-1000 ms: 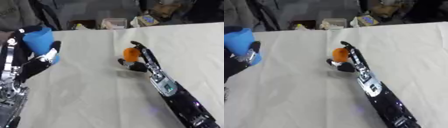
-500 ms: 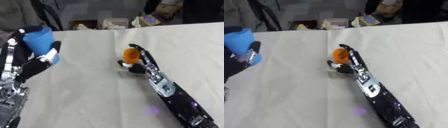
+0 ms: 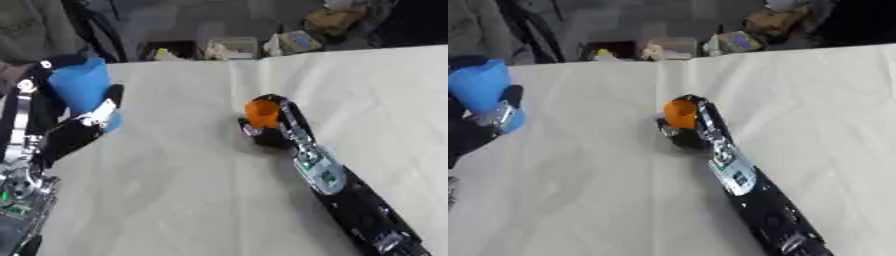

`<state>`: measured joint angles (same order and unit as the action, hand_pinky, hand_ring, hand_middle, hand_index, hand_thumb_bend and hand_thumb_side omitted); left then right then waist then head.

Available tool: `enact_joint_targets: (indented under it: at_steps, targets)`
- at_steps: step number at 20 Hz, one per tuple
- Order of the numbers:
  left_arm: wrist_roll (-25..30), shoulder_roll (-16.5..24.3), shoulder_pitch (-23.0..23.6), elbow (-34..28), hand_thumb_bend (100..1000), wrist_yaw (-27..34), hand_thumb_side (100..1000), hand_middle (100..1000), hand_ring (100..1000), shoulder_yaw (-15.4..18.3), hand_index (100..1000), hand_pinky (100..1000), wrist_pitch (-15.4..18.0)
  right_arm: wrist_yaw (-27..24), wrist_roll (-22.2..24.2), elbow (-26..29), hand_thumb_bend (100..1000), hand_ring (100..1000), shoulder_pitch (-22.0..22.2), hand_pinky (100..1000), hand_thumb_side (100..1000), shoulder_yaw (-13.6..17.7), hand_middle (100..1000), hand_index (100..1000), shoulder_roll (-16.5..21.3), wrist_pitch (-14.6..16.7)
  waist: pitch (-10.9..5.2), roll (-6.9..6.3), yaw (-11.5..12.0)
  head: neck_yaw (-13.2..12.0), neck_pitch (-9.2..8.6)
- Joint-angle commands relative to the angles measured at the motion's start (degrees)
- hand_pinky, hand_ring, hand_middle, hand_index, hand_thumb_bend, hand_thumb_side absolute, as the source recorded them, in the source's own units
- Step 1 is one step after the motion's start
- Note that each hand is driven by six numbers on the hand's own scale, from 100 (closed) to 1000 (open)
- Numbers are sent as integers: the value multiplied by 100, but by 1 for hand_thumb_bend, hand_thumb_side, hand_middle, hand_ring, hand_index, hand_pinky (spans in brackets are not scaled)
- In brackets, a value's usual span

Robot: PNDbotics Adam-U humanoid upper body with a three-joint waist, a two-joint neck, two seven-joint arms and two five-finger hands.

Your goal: Pour the contents of one cup into another cup.

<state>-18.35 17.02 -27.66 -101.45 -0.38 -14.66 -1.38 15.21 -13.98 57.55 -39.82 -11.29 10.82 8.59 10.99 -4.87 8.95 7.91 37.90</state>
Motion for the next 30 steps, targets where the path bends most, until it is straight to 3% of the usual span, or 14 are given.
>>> enact_joint_targets:
  at_steps: [1,16,25,26,27,30]
  targets:
    - [-15,73,-39,-31,373,-3,100,271,282,37,690,208,14,-128,-175,195,100,170,-70,100,100,26,100,547,39,-64,-72,19,-4,7,-42]
    - [-13,268,253,304,390,-236,100,263,274,39,686,196,22,-400,109,1609,100,173,-15,100,100,-113,100,558,577,-377,-163,268,-234,-90,-45]
    - [631,468,352,498,407,-288,100,259,269,-414,664,188,93,-140,724,2534,100,172,-324,100,100,-310,100,560,1390,-461,-242,437,-368,-207,-60]
    - [739,485,332,519,502,-293,100,257,269,-485,660,187,105,-102,802,2607,100,172,-379,100,100,-348,100,560,1453,-454,-249,452,-382,-215,-64]
    - [847,499,305,539,411,-301,100,258,268,-556,655,188,118,-59,892,2680,100,172,-438,100,100,-396,100,560,1505,-444,-257,468,-397,-223,-68]
    - [1127,515,209,601,412,-365,100,257,267,-736,652,186,149,136,1176,2869,140,176,-619,100,100,-560,100,560,1593,-388,-273,512,-427,-234,-83]
